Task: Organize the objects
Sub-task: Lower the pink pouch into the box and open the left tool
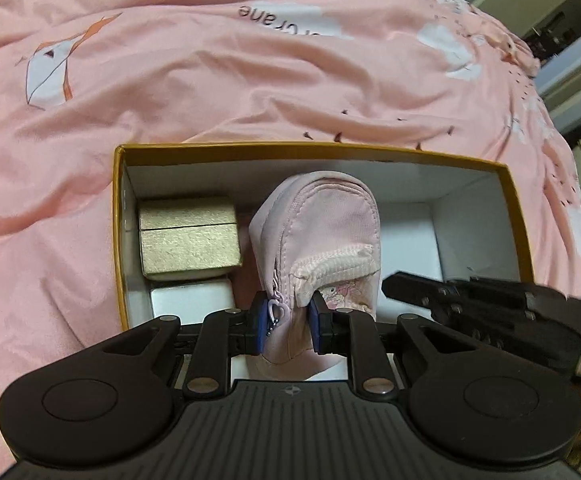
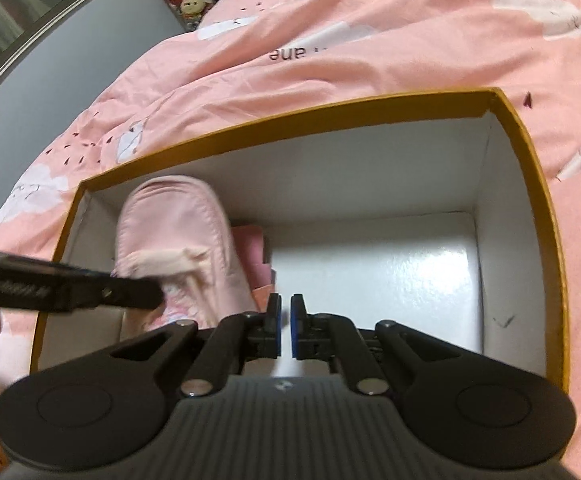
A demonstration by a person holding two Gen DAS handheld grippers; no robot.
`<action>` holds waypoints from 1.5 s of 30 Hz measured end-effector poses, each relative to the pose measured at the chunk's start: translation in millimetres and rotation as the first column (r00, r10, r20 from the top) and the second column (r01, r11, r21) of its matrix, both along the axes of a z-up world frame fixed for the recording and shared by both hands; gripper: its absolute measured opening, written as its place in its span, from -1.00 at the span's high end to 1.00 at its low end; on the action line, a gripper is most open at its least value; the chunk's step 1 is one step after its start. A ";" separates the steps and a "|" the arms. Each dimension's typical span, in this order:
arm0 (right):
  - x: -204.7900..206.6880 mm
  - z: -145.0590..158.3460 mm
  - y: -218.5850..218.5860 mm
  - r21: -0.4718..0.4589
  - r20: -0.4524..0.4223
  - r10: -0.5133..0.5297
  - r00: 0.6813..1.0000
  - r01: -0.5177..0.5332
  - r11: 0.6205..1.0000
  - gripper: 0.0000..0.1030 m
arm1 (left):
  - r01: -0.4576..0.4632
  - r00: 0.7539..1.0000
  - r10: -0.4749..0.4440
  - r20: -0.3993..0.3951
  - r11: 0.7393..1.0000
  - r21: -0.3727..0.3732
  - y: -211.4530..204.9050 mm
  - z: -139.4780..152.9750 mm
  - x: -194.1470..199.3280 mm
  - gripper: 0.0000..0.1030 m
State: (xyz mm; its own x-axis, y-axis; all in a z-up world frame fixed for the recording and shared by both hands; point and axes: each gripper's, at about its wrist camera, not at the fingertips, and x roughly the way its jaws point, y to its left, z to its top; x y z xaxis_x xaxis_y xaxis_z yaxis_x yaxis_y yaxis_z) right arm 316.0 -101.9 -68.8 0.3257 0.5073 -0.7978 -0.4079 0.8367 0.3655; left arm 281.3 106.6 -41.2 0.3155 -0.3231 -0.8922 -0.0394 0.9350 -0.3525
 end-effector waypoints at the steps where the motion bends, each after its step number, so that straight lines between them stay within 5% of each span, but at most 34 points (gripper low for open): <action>1: -0.3 0.1 0.3 0.006 0.001 0.005 1.000 -0.005 1.000 0.89 | -0.005 1.000 0.005 -0.006 1.000 0.001 0.7 -0.6 1.5 0.54; 13: -4.6 6.5 1.5 0.046 0.022 0.025 0.999 -0.026 0.999 0.79 | 0.006 1.000 -0.007 0.014 0.996 0.091 -9.5 4.1 1.1 0.27; 20: -7.8 14.3 2.5 0.082 0.026 0.035 0.999 -0.037 0.996 0.50 | 0.015 0.998 -0.024 0.062 0.991 0.132 -12.0 11.0 -4.5 0.24; 23: -11.7 17.9 3.0 0.090 0.034 0.067 0.997 -0.070 0.994 0.19 | 0.019 0.994 -0.031 0.100 0.992 0.121 -10.4 17.4 -12.0 0.23; 28: -23.8 20.1 19.6 -0.029 0.058 0.272 0.961 -0.271 0.962 0.11 | 0.110 0.979 -0.144 0.144 0.969 0.222 -19.7 28.0 -31.9 0.19; 32: -40.1 12.9 39.3 -0.177 0.075 0.453 0.888 -0.435 0.883 -0.13 | 0.147 0.972 -0.184 0.145 0.962 0.232 -24.0 25.4 -46.8 0.18; 37: -47.1 4.1 55.6 -0.299 0.119 0.538 0.835 -0.486 0.821 -0.11 | 0.118 0.971 -0.159 0.181 0.969 0.218 -22.0 24.1 -59.0 0.18; 45: -36.3 0.9 64.4 -0.283 0.120 0.508 0.853 -0.461 0.841 0.04 | 0.078 0.965 -0.119 0.232 0.981 0.180 -22.8 27.0 -78.9 0.18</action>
State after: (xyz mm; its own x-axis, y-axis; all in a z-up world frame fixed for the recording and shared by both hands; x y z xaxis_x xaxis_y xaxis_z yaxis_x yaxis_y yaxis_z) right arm 279.7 -37.5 -67.9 0.2391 0.4442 -0.8635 -0.8234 0.5641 0.0622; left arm 202.5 83.7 -14.3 0.5018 -0.2159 -0.8376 0.1228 0.9763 -0.1781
